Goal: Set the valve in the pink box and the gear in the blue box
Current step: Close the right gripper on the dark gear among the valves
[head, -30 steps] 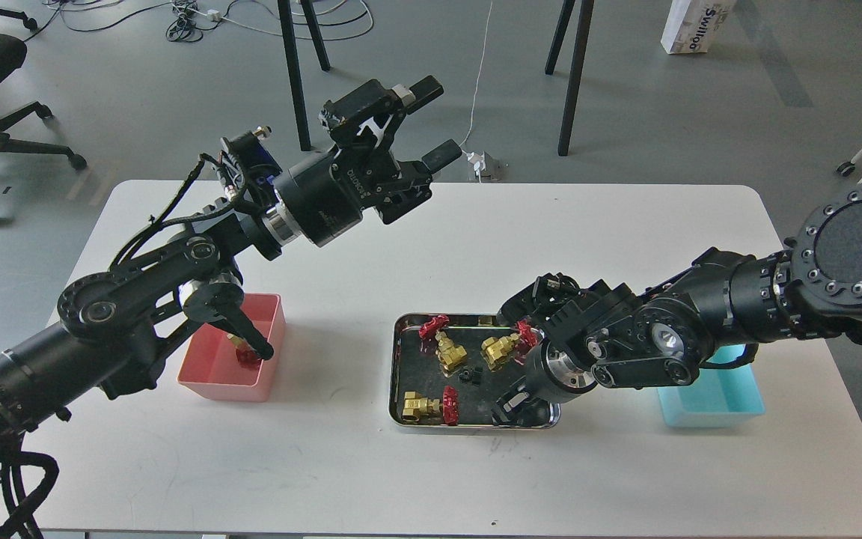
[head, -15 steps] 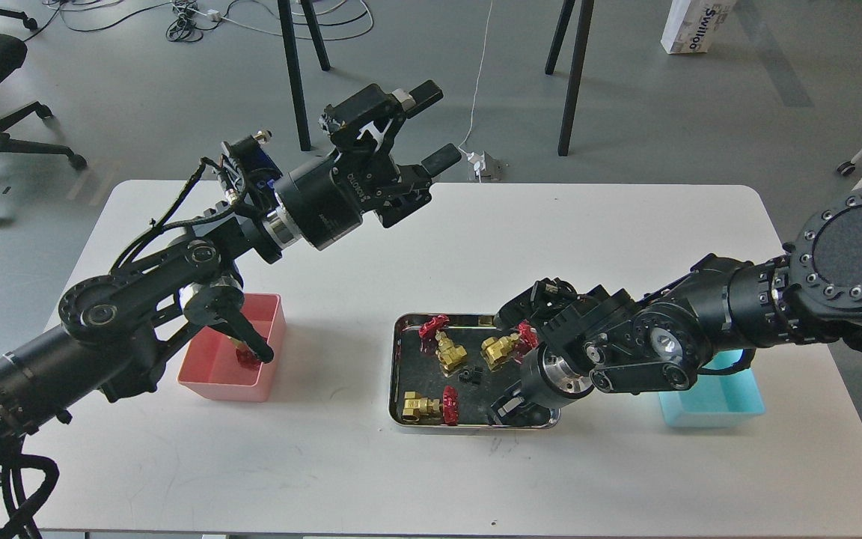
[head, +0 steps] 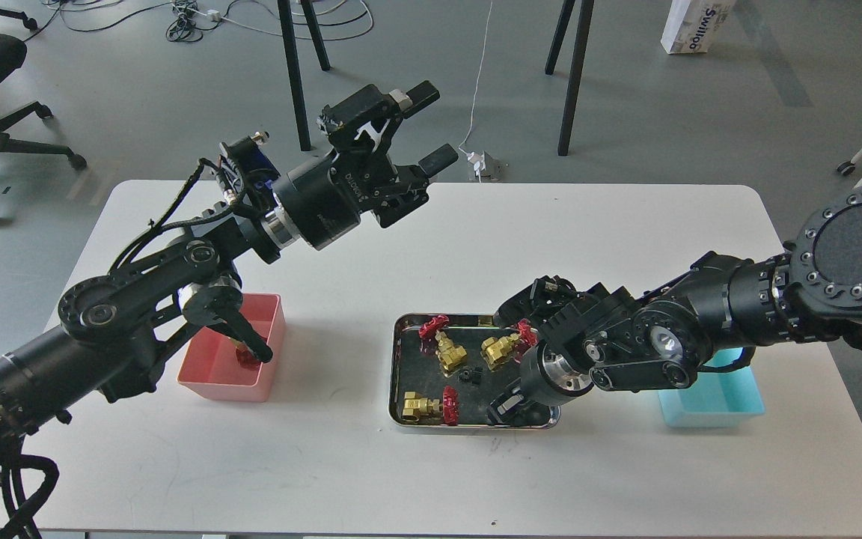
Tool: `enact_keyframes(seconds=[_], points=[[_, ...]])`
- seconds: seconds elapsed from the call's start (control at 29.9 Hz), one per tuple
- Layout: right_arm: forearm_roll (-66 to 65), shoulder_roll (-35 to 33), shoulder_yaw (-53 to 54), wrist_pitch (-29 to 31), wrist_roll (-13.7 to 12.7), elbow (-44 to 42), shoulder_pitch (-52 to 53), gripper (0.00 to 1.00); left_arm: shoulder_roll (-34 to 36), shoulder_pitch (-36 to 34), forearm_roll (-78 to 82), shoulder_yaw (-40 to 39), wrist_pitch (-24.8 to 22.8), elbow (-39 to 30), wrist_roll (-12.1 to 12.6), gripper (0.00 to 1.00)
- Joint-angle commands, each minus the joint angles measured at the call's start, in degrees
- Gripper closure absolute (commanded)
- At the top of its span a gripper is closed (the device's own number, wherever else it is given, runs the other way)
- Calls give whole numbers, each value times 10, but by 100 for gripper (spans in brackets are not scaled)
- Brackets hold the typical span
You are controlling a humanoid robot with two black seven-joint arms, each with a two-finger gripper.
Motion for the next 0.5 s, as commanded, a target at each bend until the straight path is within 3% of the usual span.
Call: enact_keyframes(seconds=[0.0,0.47], points=[[1,0,0,1,0,1,0,58,0,4,0,-1,0,0,0,13],[1,0,-3,2,0,3,-2,62,0,8,0,-3,-1,0,0,12]])
